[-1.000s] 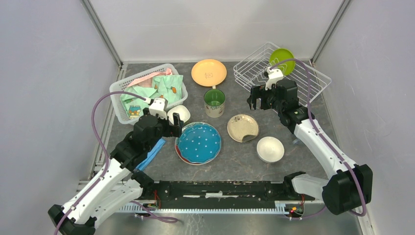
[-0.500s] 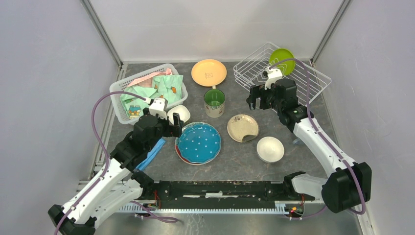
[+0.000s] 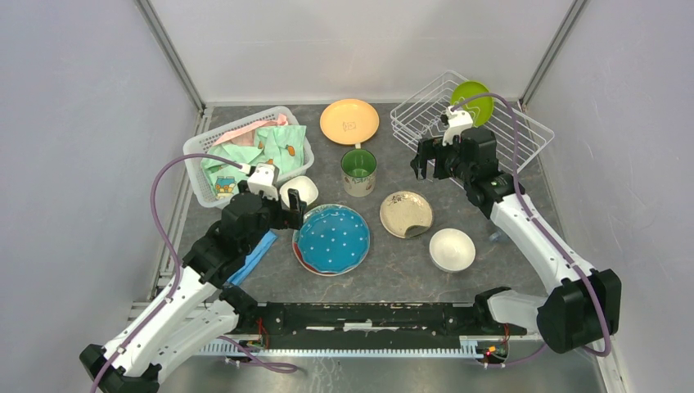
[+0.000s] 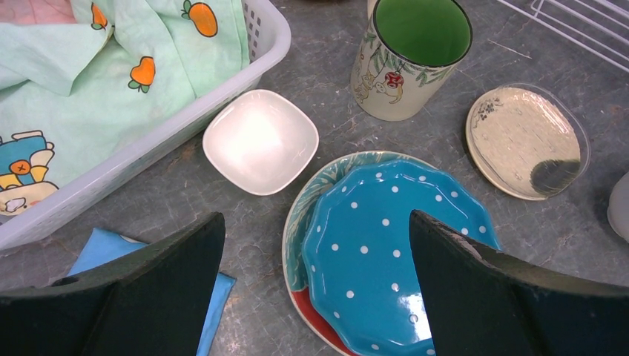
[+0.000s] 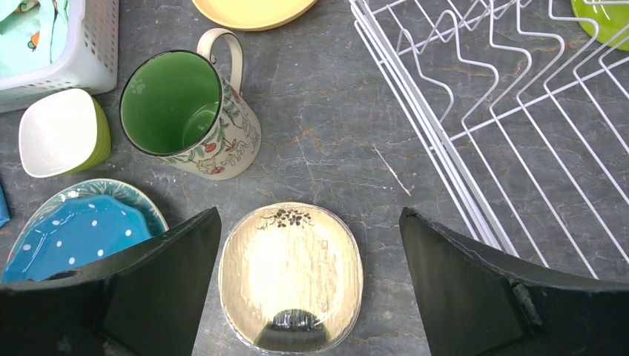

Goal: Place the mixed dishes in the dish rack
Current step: Pick up the plate at the center of the board.

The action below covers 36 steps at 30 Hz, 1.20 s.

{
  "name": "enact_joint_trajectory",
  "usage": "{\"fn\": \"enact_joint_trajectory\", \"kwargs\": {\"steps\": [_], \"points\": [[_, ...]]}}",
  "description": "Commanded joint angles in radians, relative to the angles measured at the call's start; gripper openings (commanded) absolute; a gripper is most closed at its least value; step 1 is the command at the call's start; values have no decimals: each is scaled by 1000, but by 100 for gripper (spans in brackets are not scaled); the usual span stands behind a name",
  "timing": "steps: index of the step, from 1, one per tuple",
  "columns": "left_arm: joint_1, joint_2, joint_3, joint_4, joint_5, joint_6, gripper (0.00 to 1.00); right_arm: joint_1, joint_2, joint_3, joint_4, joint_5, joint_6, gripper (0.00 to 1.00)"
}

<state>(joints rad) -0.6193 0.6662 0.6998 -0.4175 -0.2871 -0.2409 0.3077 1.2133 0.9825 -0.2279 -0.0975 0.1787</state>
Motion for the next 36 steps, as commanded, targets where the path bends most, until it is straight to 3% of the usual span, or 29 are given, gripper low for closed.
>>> {"fn": "enact_joint_trajectory", "kwargs": {"steps": [1,36], "points": [[-2,-8,23,16,-9,12,100,6,-24,32,16,-6,5,98],[-2,-12,23,15,-22,11,100,7,-63,6,29,-16,15,98]]}}
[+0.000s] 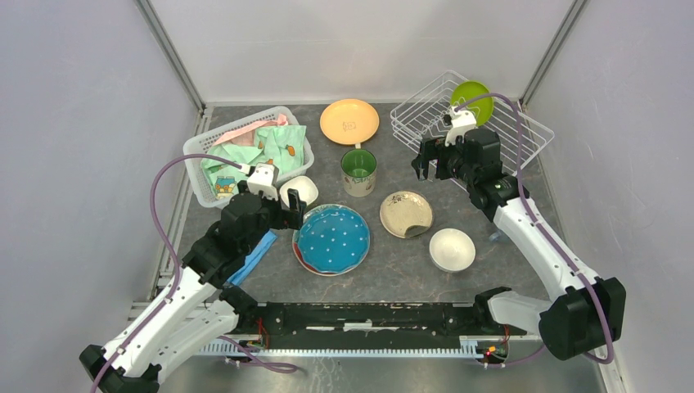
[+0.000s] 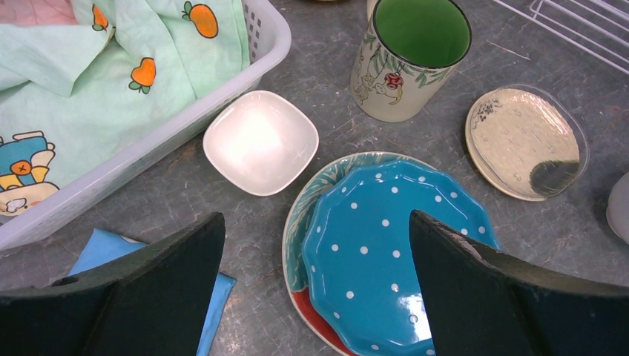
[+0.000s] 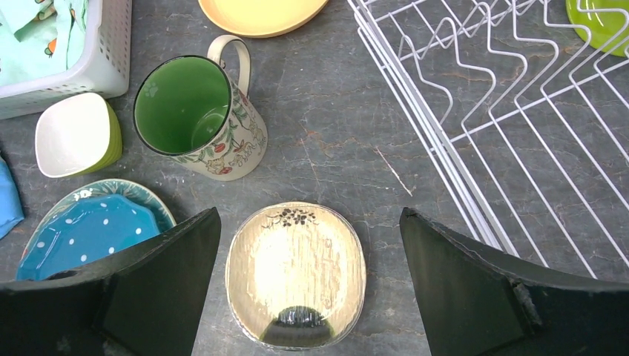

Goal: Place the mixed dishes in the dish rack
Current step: Pick up the plate at the center of the board.

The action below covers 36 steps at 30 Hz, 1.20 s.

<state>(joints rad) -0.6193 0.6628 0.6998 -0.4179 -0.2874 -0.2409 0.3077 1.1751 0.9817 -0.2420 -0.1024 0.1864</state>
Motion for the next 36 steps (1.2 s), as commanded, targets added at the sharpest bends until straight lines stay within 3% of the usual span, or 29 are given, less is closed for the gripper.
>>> {"fn": "enact_joint_trajectory", "kwargs": {"steps": [1,15,26,36], "points": [[-3,-9,23,16,-22,11,100,7,-25,2,41,-11,3,98],[-3,5,24,16,-25,11,100,6,-47,-75,92,-29,-1,98],[-2,-3,21,13,-43,11,100,7,-19,-43,104,-69,7,93],[-3,-4,41,-5,-66,-4,100,7,-16,-116,180,-82,89,98]]}}
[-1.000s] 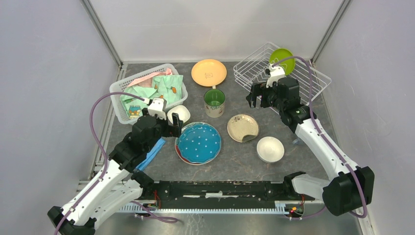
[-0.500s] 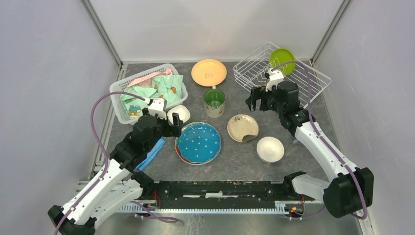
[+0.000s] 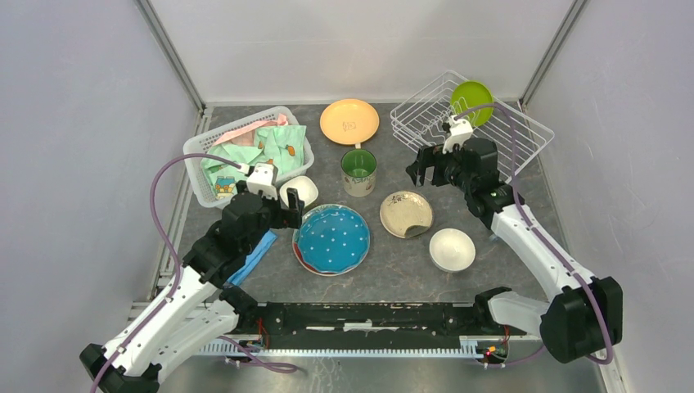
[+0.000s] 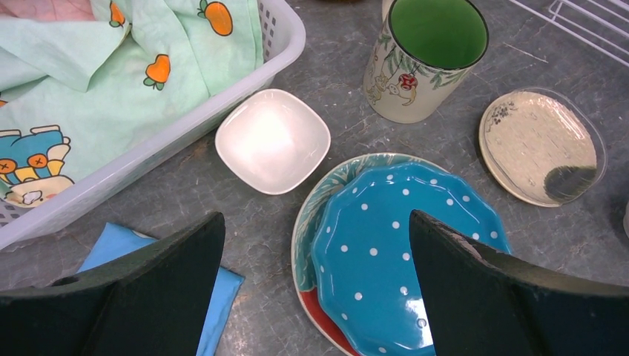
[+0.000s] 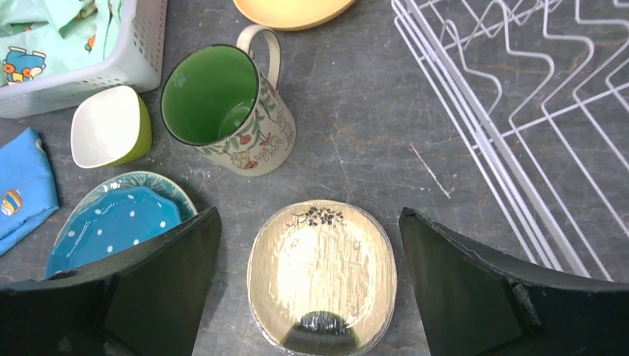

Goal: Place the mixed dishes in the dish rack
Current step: Pick up the plate at the center of the board.

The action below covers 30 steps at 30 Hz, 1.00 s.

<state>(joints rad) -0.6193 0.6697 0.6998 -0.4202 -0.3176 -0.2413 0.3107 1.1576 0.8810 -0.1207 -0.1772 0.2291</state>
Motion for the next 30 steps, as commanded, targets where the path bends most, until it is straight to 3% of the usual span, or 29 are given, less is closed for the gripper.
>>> {"fn": "enact_joint_trajectory", "kwargs": {"steps": [1,9,11,14,16,20,23,27,30], "points": [[-3,-19,45,-3,-37,-7,100,4,7,3,33,5,43,98],[-3,-92,86,78,-36,-20,100,4,79,154,-221,332,-71,98],[-3,-91,103,73,-38,-26,100,5,108,171,-228,282,-131,95],[-2,-103,80,73,-39,-17,100,19,161,205,-183,18,-220,74],[-2,-118,28,97,-50,-1,100,60,212,238,-180,68,-179,65],[-3,-107,13,71,-66,20,100,125,291,291,-148,157,-35,59],[-3,-91,20,58,-74,22,100,163,340,333,-169,235,-13,57],[-3,-90,19,54,-63,19,100,183,401,375,-140,204,15,56],[-2,-95,19,51,-73,20,100,191,475,469,-269,314,33,55]]}}
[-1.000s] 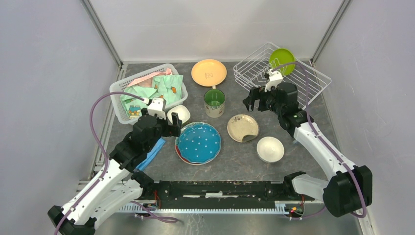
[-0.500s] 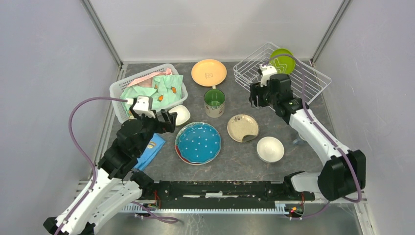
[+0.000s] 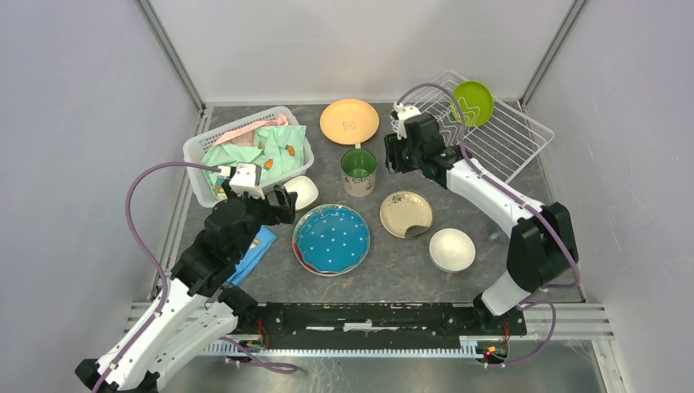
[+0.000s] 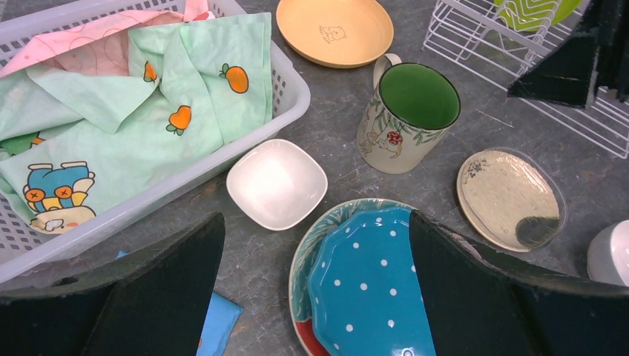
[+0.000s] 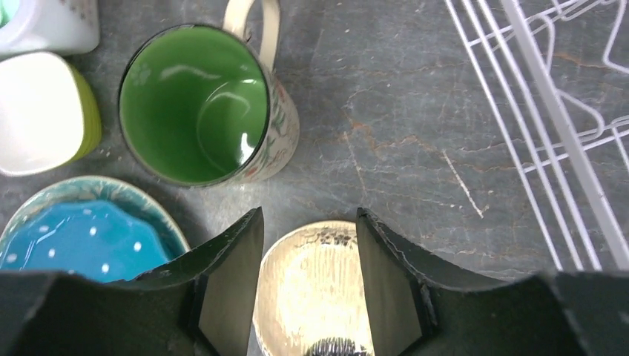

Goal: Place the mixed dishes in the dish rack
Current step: Pick up the plate at the center of the board.

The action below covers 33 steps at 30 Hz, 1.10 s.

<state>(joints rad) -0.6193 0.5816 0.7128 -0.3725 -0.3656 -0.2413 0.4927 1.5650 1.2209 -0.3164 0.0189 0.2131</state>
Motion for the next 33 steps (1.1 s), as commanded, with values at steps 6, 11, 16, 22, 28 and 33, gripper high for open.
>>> {"fn": "enact_joint_trajectory", "kwargs": {"steps": [6,11,16,22,28,33], "points": [[-3,-26,3,1,-18,16,100,-32,112,107,-217,148,-272,66],[-3,-25,4,3,-8,16,100,-98,118,32,-255,78,-341,64],[-2,-22,4,2,3,16,100,-152,135,-38,-241,11,-395,57],[-4,-16,4,2,7,15,100,-175,154,-77,-201,-72,-442,54],[-3,-13,4,3,5,16,100,-178,181,-90,-184,-96,-461,45],[-2,-9,2,3,2,16,100,-179,179,-101,-176,-137,-480,31]]}}
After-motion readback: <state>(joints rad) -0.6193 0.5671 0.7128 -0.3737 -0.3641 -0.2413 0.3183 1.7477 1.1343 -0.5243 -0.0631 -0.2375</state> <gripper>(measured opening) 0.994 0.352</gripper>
